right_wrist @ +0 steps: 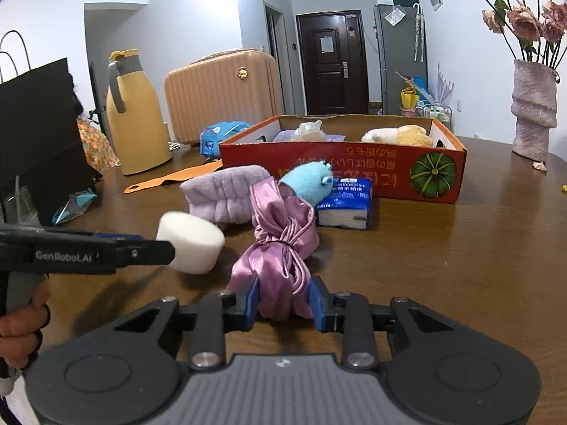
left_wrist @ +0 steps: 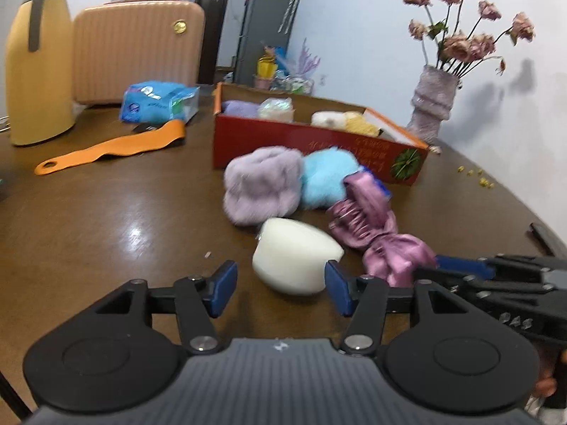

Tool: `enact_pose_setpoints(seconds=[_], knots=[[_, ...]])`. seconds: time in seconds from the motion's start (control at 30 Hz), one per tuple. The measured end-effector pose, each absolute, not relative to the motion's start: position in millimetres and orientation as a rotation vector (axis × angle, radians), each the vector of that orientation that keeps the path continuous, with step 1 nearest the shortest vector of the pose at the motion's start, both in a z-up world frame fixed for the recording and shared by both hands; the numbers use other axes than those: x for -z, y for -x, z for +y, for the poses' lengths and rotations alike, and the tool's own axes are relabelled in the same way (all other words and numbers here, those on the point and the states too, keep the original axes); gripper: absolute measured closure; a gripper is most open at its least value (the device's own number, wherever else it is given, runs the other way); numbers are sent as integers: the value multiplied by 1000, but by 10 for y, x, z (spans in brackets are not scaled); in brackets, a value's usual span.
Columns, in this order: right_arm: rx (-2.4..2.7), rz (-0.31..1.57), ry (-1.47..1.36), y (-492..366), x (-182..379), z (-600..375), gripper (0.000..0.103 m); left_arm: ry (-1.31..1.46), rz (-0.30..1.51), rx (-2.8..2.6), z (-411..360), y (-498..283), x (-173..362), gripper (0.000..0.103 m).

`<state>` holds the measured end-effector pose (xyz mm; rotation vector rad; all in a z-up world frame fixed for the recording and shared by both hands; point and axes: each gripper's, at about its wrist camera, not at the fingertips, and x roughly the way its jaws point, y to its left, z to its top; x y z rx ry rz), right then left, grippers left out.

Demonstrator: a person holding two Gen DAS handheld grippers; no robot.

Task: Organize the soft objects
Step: 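Grasp the pink satin bow with the right tool and lift it, then grasp the second pink satin bow with the left tool while the right tool holds the first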

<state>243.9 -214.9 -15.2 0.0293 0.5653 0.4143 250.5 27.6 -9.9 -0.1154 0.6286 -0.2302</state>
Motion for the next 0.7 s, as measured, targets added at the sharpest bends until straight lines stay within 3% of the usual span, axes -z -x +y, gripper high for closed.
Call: enact_pose_setpoints(seconds=[0.37,0.57,0.63,0.7], knots=[[-529,567,70,-1785,134,-2242,78,84,617,197,135,-2086,1,33],[-509,541,105,-1587,105,-2526,74,112,601,288,-141,-2047,-164,31],[-402,520,62,-1583,99,-2666,66,158,588,346,-225,-2086,-239,31],[-317,516,34,-1602,99,-2774,66,202,567,421,-325,-2169,-322,31]])
